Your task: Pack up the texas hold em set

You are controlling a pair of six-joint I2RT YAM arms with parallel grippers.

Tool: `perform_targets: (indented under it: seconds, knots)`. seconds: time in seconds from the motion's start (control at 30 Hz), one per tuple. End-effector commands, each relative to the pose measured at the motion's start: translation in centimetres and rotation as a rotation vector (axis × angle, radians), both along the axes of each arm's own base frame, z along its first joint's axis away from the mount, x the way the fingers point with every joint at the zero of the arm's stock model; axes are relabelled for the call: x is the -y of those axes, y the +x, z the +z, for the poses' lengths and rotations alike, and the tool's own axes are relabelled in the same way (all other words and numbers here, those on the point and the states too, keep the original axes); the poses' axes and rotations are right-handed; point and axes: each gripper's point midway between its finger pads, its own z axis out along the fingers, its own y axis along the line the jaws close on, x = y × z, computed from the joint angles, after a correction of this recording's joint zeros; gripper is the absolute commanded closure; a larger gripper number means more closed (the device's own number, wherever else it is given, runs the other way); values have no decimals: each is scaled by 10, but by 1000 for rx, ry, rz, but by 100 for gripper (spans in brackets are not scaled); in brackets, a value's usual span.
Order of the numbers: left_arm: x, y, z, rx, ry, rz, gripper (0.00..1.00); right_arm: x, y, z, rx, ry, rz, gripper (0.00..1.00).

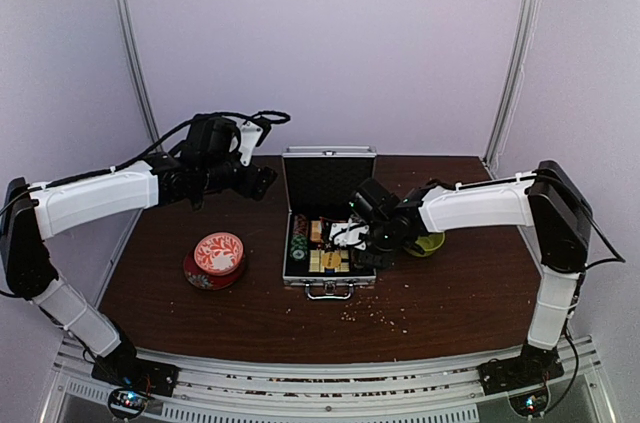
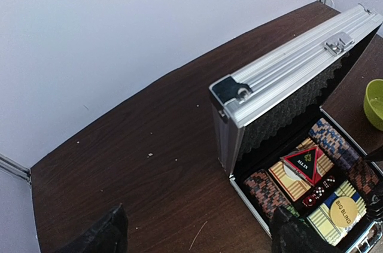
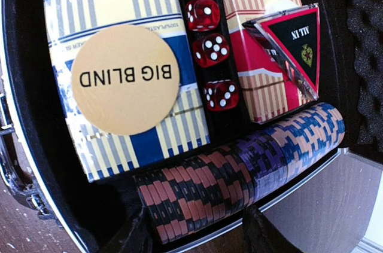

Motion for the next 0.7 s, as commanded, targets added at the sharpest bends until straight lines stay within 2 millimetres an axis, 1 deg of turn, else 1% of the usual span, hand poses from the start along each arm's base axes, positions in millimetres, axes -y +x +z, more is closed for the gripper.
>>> perform_targets:
  seconds: [0.0, 0.13, 0.37, 0.57, 0.67]
  knots:
    - [7, 5, 14, 31, -28, -12, 16, 0, 11, 5, 16, 8, -41, 47]
    - [7, 5, 14, 31, -29, -13, 16, -2, 5, 5, -10, 18, -19, 47]
    - [7, 5, 15, 31, -30, -14, 16, -4, -4, 13, -37, 41, 9, 45]
    - [6, 5, 15, 33, -30, -8, 16, -4, -11, 28, -51, 72, 27, 43]
    - [7, 4, 20, 44, -47, -15, 16, 4, -18, 36, -60, 66, 25, 43]
